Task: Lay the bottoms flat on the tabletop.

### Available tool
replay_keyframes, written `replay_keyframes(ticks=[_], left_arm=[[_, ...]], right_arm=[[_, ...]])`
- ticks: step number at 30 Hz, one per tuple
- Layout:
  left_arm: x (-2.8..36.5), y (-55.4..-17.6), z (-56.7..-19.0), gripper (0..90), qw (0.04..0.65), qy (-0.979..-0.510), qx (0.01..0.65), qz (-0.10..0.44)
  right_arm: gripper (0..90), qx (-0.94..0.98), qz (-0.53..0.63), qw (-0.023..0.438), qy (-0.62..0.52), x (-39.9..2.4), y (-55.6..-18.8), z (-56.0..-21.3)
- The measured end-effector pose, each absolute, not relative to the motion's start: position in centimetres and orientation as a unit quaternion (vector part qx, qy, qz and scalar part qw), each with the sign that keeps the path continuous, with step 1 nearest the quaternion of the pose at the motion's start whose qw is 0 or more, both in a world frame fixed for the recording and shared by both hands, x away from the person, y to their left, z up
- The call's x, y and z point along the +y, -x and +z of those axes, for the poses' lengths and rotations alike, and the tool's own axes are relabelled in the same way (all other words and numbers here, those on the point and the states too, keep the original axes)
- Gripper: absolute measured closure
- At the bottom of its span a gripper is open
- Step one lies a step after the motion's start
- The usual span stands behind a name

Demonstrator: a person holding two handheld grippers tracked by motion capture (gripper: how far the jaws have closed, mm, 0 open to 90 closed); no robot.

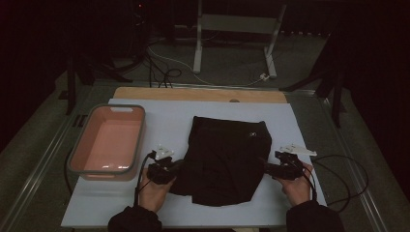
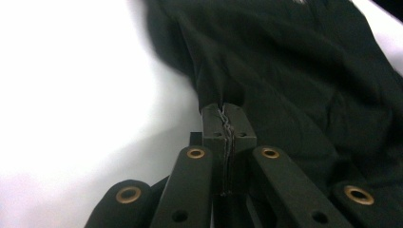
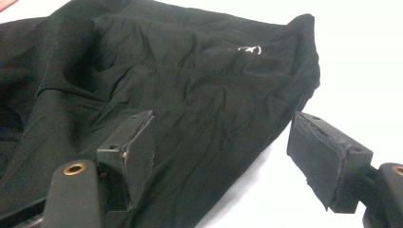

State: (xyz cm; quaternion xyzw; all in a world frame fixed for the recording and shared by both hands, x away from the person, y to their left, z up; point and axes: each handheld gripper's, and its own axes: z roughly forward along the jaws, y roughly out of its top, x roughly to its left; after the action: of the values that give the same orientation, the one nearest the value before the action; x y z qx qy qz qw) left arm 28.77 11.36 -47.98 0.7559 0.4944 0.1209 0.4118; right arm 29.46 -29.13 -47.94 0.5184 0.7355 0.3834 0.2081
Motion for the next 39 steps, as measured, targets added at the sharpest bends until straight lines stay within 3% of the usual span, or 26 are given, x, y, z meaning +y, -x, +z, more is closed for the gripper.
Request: replay_keyframes(ticks=[11,16,19,39], left_arm=[[13.3,-30.3,-46.6,88.2,0.419,-0.719,0.530,0.161],[12.1,-29.5,-47.1,57.4,0.425,-0.730,0.512,0.156],[11.1,-28.7,-47.5,50.9,0.423,-0.746,0.493,0.146],[3.6,-26.2,-48.9,48.4,0.422,-0.809,0.401,0.082]], right_arm=[[24.6,0.736,0.383,0.208,-0.519,-29.1,-29.5,-48.0],[24.7,0.736,0.384,0.207,-0.518,-29.2,-29.5,-47.9],[24.6,0.736,0.383,0.208,-0.518,-29.1,-29.5,-48.0],[24.6,0.739,0.381,0.207,-0.515,-29.0,-29.5,-48.0]])
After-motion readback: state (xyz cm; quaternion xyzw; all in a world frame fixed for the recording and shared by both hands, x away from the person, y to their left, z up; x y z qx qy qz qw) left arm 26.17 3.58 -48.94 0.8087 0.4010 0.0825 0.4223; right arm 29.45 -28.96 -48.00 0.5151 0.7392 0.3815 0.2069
